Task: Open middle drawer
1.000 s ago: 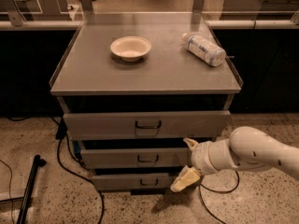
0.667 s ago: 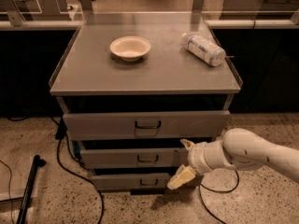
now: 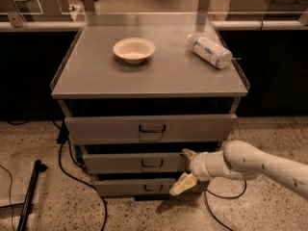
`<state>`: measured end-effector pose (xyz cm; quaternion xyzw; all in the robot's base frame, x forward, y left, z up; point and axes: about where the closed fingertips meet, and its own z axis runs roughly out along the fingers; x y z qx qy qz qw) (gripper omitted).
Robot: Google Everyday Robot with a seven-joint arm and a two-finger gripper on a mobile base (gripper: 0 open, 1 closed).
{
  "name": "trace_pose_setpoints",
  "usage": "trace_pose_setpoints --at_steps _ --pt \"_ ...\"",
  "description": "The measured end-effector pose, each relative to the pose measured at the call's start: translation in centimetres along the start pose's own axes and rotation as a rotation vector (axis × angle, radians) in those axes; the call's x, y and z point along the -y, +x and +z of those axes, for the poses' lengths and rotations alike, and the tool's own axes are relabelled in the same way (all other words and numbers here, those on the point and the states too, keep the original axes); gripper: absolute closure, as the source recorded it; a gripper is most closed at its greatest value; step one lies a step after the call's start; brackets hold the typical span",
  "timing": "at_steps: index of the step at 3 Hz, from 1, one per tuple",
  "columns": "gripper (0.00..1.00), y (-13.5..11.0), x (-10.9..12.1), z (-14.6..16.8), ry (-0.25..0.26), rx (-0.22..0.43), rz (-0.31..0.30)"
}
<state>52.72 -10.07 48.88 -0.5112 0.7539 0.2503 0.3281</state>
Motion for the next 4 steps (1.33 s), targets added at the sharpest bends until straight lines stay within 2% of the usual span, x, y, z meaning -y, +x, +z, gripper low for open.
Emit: trace_pose_setpoints --at_steps 1,2,3,4 --pt "0.00 1.0 0.8 2.0 0.008 0.052 -0.018" --pt "0.00 0.9 2.2 3.7 0.050 0.107 -0.058" --pt "0.00 1.2 3.3 5.0 0.087 0.125 -0.075" --pt "0.00 1.1 5.9 5.1 0.098 0.125 -0.084"
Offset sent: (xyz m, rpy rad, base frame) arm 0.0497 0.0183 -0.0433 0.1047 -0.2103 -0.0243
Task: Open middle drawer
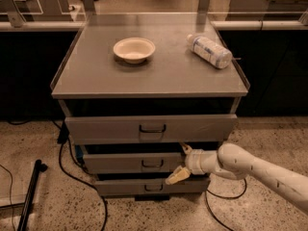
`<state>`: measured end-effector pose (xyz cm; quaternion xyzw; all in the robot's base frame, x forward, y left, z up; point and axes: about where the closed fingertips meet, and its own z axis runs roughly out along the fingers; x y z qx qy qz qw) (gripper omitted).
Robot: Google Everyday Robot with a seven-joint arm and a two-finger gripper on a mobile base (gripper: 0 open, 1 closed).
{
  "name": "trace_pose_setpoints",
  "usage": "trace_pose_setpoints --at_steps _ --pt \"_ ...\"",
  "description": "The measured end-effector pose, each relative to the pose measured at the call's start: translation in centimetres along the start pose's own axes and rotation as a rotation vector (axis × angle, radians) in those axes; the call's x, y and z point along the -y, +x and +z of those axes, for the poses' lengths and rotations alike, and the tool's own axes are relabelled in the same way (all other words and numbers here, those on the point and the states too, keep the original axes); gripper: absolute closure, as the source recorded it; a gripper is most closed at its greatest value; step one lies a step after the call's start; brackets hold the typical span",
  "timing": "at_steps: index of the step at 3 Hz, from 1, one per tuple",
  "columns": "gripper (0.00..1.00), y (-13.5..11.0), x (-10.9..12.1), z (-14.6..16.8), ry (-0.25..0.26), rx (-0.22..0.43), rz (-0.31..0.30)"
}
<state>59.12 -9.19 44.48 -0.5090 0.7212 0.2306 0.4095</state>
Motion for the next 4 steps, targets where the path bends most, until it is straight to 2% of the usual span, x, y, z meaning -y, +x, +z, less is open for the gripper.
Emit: trace_pose_setpoints --at_steps 1,2,3,4 --pt "0.00 0.0 0.4 0.0 0.004 0.000 -0.002" --pt "0.00 2.6 0.1 0.8 -0.025 -0.066 0.008" --pt "0.00 2.9 0.1 0.9 -0.026 -0.070 0.010" --pt "0.18 2.9 0.1 0.9 -0.027 -0.070 0.010"
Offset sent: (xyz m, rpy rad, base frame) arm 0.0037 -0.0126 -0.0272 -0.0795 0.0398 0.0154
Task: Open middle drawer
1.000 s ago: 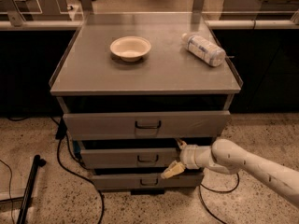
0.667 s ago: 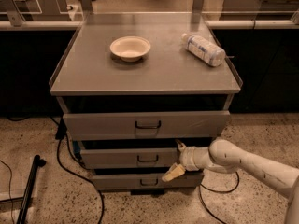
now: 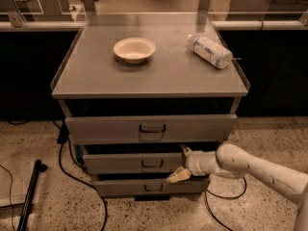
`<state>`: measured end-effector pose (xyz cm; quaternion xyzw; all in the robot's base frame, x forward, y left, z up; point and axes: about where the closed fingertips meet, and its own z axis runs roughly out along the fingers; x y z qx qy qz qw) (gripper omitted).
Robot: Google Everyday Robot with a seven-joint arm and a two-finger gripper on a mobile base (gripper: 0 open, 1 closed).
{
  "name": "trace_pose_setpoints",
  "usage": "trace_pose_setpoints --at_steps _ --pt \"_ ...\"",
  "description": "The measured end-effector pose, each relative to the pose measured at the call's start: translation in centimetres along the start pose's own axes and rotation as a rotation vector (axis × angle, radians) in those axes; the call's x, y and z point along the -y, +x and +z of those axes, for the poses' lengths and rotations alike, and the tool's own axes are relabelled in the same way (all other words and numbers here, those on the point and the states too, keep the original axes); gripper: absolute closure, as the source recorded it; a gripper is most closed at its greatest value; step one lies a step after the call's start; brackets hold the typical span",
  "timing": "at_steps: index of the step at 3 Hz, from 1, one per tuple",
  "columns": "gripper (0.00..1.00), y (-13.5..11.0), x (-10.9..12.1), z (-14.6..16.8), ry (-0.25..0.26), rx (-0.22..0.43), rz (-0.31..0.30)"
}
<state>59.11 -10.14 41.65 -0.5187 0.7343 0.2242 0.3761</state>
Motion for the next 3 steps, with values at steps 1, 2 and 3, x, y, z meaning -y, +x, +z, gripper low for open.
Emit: trace_pose_setpoints --at_steps 1,2,3 --pt "0.42 0.0 0.0 0.0 0.000 0.000 0.000" --pt "0.64 -0.5 0.1 -0.4 0.000 0.000 0.000" --pt "0.88 -1.1 0.2 -1.1 0.000 0.000 0.000"
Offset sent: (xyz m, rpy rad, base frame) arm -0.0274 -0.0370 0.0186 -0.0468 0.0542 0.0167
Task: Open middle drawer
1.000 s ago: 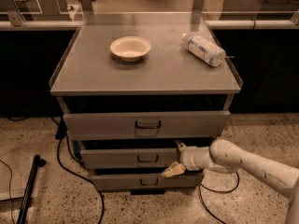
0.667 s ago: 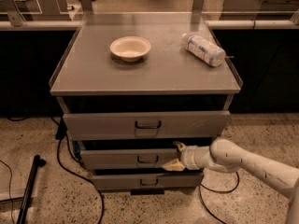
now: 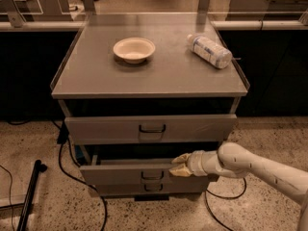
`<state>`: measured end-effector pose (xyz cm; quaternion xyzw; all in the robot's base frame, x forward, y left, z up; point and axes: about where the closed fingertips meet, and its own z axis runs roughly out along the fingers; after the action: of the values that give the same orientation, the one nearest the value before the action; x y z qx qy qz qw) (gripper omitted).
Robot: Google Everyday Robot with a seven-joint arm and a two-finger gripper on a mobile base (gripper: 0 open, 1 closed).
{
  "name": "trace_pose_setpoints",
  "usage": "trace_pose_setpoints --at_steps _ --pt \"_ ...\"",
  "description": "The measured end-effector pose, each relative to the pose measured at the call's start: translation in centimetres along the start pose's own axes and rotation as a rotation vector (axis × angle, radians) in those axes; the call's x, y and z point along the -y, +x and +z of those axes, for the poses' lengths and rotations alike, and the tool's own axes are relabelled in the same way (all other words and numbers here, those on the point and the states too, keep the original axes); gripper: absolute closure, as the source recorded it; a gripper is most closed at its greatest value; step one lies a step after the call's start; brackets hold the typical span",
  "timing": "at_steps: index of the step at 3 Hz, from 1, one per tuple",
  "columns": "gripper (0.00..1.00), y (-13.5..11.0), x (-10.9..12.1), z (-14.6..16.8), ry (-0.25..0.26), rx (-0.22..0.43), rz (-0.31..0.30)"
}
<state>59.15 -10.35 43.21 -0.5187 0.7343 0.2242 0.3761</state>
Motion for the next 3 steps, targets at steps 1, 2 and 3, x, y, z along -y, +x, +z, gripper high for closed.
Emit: trace_pose_setpoints --at_steps 1,2,3 --pt "1.00 -0.72 0.17 -0.94 0.017 0.011 0.018" --pt "0.86 -0.90 0.19 -1.17 0.027 0.016 0.024" --pt "0.62 -0.90 0.19 -1.17 0.027 0.016 0.024"
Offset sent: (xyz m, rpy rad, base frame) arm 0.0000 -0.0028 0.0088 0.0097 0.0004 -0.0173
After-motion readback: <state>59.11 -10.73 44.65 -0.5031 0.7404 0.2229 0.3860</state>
